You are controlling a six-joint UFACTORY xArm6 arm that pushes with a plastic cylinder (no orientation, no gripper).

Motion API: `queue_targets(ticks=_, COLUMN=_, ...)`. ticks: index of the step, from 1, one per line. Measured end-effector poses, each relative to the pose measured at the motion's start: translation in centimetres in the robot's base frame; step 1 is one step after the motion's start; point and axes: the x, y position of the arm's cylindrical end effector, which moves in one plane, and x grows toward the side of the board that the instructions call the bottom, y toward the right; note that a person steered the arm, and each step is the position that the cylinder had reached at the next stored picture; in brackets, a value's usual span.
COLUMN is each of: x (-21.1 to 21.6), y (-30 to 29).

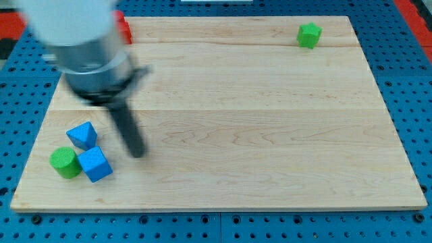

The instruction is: Slide the green star towards the center

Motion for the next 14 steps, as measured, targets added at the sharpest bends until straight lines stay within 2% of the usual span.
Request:
queue_targets(ticks=1, x=-1.6, y=8.9)
queue_targets(ticks=3, x=-13.5, y=29.7)
queue_targets(ticks=4, x=-22.1, y=35.0)
queue_targets(ticks=5, x=-30.8, y=32.1)
queue_targets(ticks=6, x=-32.0, y=24.3)
queue_targets(ticks=7, x=-29.4, y=24.4)
queue_targets(ticks=8, x=-29.4, y=31.6)
queue_targets(ticks=9, x=-28.9, y=33.9)
queue_targets(ticks=12, x=-24.2, y=21.2)
queue_targets(ticks=13, x=-24.2, y=22.7)
queue_targets(ticks=14, x=-28.3, y=24.0)
